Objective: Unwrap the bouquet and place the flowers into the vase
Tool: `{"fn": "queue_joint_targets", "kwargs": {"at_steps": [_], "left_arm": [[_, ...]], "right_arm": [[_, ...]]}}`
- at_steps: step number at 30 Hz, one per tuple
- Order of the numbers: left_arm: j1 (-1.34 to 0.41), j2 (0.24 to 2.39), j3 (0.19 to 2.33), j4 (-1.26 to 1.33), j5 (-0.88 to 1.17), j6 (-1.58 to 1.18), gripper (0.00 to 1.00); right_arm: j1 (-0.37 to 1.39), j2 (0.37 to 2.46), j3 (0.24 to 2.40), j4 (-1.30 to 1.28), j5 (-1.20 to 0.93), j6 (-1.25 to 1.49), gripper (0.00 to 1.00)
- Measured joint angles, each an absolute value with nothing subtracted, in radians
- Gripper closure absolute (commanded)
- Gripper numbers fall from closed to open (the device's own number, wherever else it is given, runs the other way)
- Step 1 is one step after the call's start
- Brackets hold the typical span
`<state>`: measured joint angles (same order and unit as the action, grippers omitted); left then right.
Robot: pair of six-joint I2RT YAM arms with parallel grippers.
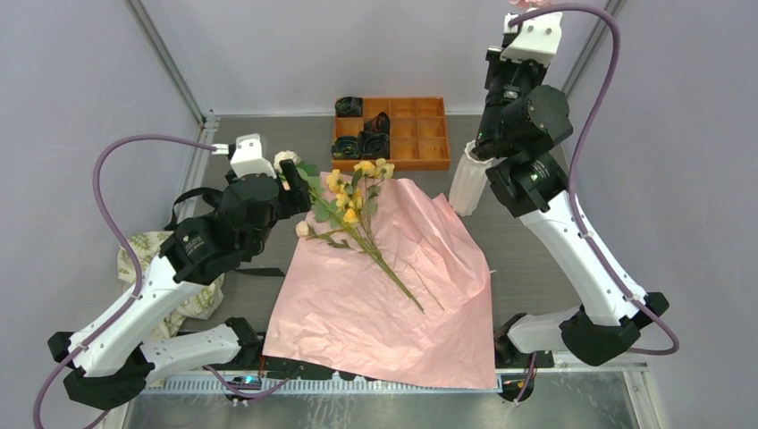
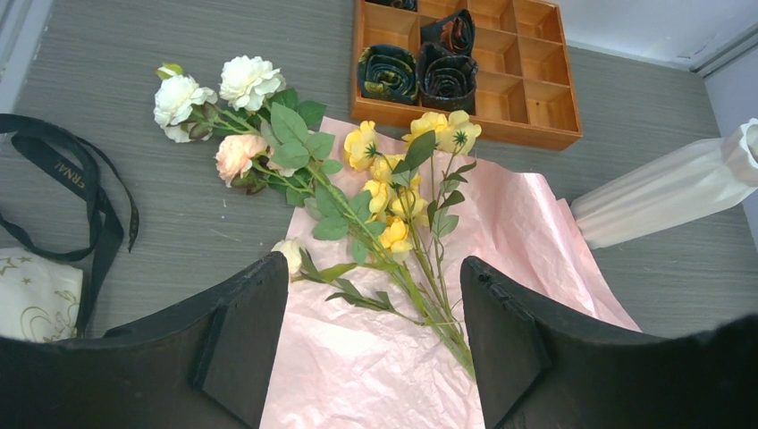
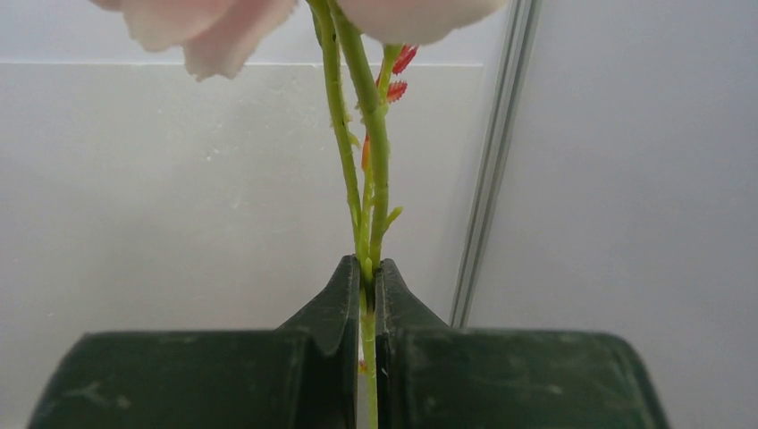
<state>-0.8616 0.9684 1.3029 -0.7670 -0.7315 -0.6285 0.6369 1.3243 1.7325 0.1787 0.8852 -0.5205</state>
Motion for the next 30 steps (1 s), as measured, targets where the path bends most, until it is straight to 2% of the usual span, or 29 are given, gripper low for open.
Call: {"fn": "queue_joint_targets", "kwargs": {"at_steps": [24,27,30], "left_arm": [[-0.862,0.979,1.303,-0.764,-0.731,-0.628,0.29],[-0.862,0.992,1.303,-0.758,-0.727,-0.629,0.28],[-0.862,1.011,1.299,-0.757,-0.715,-0.629,0.28]], "right_arm": [[0.486,1.287,1.373,0.083,0.798,-0.184,0.99],[0.475,1.293,1.332,0.081,0.791,-0.154,0.94],[0.47,1.3,1.298,0.08,0.785,-0.13,0.84]]}}
